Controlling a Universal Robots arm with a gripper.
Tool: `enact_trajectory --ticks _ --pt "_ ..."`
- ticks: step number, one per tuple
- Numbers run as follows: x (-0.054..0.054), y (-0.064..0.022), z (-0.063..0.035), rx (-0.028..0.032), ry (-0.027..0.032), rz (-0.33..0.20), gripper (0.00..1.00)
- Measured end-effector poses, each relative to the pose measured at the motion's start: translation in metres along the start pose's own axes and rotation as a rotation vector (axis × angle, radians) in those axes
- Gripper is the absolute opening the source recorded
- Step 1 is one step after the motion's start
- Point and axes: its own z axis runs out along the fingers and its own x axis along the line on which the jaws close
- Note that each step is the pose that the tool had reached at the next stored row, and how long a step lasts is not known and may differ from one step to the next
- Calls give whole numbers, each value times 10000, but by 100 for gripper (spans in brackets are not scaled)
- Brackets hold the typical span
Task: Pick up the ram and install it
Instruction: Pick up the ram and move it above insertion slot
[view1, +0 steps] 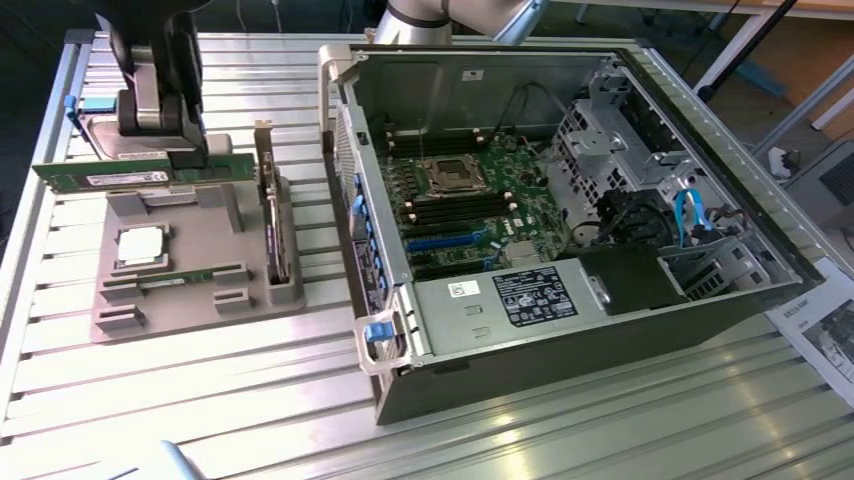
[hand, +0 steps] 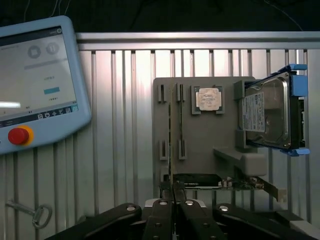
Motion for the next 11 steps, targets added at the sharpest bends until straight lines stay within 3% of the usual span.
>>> enact_trajectory --ticks 6,11 --pt "4 -151 -7 -1 1 -13 12" --pt "8 -343 -15 -1 2 -32 12"
